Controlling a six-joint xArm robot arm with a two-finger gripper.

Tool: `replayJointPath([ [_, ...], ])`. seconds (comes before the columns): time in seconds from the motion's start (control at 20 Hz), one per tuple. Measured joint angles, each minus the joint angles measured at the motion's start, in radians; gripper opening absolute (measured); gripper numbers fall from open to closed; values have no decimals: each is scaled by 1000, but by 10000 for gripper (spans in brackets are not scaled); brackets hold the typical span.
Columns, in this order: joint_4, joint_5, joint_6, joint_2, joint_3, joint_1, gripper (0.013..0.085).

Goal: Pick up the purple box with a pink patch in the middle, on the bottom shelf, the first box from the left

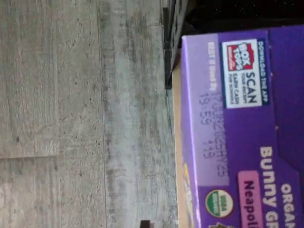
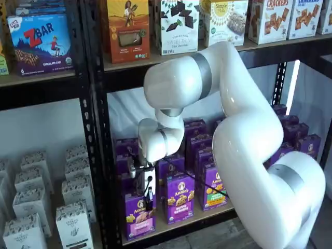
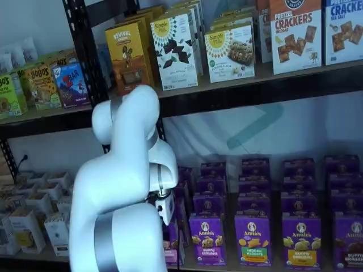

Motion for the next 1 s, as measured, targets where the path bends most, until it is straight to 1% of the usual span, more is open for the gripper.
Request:
replayJointPath([
  [0.35,0,0,6,9,-8,6,650],
  [0.4,0,-1,7,12,-10,7,610],
  [0.45,1,1,7,13,-12,8,610],
  [0.55,-1,3,9,15,-16,8,530],
  [0.6,-3,5,11,16,-17,8,530],
  [0.65,-4,6,12,17,-19,8,490],
  [0.85,-13,3,19,20,-20,8,490],
  [0.9,-12,4,18,20,-20,7,450],
  [0.95,-11,6,16,20,-20,7,450],
  [1.0,-10,7,15,20,-21,6,410],
])
